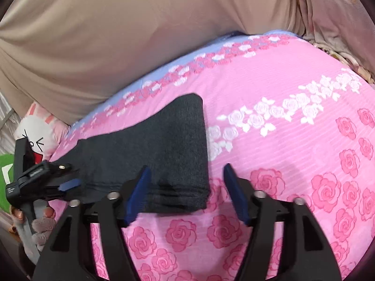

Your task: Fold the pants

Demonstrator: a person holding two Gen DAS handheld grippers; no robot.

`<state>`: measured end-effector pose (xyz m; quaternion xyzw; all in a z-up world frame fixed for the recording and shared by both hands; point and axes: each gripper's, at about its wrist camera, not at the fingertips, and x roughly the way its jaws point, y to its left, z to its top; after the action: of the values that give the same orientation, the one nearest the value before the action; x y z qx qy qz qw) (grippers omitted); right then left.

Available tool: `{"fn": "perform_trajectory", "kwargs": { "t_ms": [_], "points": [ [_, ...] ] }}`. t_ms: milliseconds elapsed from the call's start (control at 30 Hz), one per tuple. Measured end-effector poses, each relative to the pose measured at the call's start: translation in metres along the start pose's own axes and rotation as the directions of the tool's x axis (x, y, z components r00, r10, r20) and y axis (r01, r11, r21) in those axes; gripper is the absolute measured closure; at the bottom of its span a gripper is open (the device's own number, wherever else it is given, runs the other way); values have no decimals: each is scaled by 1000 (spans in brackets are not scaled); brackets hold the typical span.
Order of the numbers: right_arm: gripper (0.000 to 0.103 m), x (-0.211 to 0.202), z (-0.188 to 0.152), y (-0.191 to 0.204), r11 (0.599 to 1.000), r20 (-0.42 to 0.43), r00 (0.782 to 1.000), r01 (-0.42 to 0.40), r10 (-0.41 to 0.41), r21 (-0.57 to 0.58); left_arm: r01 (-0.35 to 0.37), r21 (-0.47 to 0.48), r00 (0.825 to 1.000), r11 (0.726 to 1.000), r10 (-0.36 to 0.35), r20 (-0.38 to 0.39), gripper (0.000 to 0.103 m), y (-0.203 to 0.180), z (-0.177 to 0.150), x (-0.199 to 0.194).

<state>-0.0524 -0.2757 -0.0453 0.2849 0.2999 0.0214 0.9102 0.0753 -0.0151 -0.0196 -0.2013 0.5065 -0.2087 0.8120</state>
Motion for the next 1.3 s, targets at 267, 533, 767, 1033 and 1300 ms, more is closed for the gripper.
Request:
{"fn": "perform_trajectory", "kwargs": {
  "t_ms": [267, 533, 767, 1033, 1300],
  "points": [
    [35, 3, 2, -2, 997, -4, 998, -67, 67, 24, 23, 5, 982, 1000, -23, 190, 92, 0, 12, -59],
    [30, 18, 5, -3, 994, -107, 989, -97, 102, 47, -69, -35, 983, 997, 74, 167, 68, 42, -11, -37],
    [40, 50, 10, 15, 990, -178, 974, -132, 138, 50, -116, -20, 971, 993, 117, 209, 56, 41, -21, -41],
    [60, 68, 7, 41, 994, -198, 974, -111, 107, -13, -93, -73, 968, 993, 107, 226, 35, 53, -18, -44],
    [90, 46, 25, 33, 986, -119, 979, -166, 166, 8, -14, -83, 990, 996, 26, 139, 93, 41, -6, -27]
  ]
}}
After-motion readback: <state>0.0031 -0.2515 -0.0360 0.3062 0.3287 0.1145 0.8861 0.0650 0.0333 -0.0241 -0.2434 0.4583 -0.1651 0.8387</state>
